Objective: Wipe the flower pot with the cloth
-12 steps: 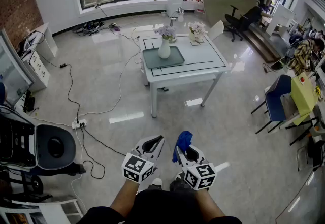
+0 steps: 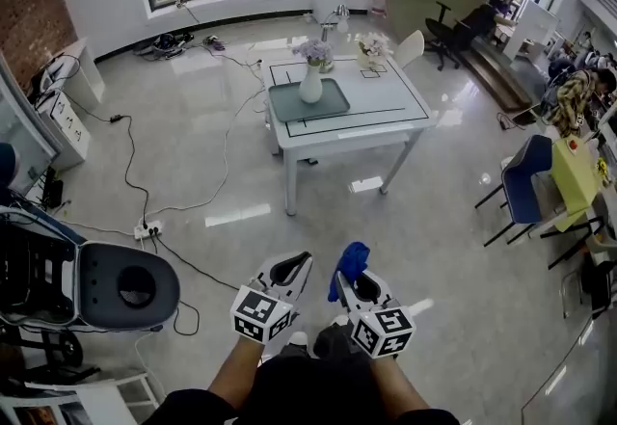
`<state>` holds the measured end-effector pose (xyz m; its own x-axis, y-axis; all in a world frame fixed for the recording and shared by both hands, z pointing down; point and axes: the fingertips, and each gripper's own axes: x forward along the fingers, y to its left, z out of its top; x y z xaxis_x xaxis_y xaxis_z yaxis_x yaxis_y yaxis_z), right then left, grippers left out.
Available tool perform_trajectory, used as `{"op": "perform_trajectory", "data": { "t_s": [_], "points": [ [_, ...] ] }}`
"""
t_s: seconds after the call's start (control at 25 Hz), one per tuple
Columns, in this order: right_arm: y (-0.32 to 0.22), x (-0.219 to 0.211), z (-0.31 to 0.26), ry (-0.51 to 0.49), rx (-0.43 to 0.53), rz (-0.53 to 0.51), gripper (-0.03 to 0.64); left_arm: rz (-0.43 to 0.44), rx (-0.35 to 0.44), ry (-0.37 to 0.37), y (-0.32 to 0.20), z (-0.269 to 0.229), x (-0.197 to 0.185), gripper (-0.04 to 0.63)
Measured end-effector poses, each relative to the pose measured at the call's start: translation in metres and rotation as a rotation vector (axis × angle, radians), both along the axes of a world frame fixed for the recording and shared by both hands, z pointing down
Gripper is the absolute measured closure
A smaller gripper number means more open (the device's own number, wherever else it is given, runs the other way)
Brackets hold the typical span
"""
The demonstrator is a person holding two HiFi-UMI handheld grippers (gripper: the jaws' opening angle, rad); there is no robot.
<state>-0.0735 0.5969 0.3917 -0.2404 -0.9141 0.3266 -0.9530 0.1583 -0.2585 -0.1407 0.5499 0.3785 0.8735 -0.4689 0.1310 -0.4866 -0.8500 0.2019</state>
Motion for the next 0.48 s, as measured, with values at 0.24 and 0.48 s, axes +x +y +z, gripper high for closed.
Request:
{"op": "perform_trajectory", "data": {
  "t_s": [0.24,0.48],
  "points": [
    [-0.01,0.012,0.012,-0.03,-0.03,-0.008,0.509,0.01,-0.02,-0.013,-0.012,0.009,0.017,0.577],
    [-0.053,0.035,0.024,-0.065,-0.043,-0.041,0.509,0.0,-0.032,-0.046,-0.05,0.02,0.043,0.577]
  ]
}}
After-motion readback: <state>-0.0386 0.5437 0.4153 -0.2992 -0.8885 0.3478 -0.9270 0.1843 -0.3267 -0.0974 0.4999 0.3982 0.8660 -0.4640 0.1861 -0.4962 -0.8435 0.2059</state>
